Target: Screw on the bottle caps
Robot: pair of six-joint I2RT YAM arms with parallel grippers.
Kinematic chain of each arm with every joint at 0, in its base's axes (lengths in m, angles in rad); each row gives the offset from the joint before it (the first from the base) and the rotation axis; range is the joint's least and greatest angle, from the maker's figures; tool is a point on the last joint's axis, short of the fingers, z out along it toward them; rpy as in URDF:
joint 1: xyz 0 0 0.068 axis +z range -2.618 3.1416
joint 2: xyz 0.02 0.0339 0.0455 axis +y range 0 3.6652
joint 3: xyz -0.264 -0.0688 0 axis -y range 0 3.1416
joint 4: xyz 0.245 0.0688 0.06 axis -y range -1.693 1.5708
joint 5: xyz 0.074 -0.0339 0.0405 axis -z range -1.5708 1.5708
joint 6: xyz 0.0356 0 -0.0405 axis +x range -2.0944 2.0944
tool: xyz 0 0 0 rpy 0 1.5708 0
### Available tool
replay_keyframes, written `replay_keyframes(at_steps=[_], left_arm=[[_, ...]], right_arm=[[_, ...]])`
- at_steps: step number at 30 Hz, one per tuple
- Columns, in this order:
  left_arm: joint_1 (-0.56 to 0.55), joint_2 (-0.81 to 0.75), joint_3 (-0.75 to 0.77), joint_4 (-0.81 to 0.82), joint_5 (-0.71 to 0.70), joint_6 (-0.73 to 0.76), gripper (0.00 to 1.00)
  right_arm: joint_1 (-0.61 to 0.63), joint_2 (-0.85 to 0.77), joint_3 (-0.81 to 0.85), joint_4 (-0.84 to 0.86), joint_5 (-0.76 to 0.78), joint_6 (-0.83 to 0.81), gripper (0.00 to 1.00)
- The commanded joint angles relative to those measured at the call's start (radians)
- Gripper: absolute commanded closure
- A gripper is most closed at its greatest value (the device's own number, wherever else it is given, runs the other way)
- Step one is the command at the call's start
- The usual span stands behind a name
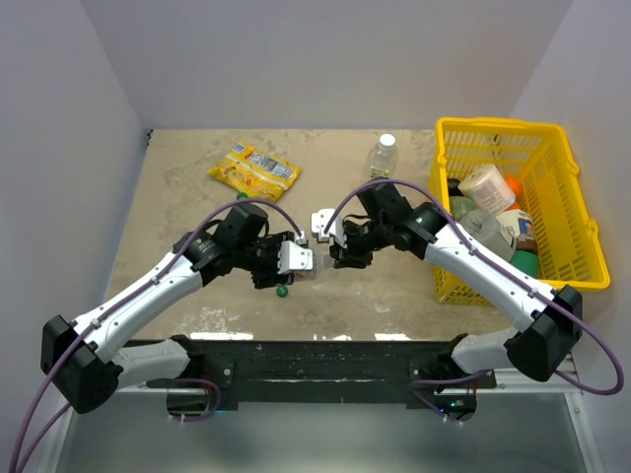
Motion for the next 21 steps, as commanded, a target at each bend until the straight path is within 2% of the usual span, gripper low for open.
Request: replay_keyframes(at_steps=[1, 8, 21], left_arm=[[-0.013, -0.002, 0.001, 0.041, -0.075, 0.005, 1.0], [-0.013, 0.012, -0.028, 0.047, -0.125, -0.002, 1.0], [-0.051, 0.021, -0.054, 0.041, -0.188, 0.054, 1.0]], right_arm=[[0.014, 0.004, 0.055, -0.025, 0.002, -0.03, 0.74], [0.025, -0.01, 0.069, -0.067, 0.004, -0.068, 0.73], [0.025, -0.01, 0.099, -0.002, 0.01, 0.055, 0.73]])
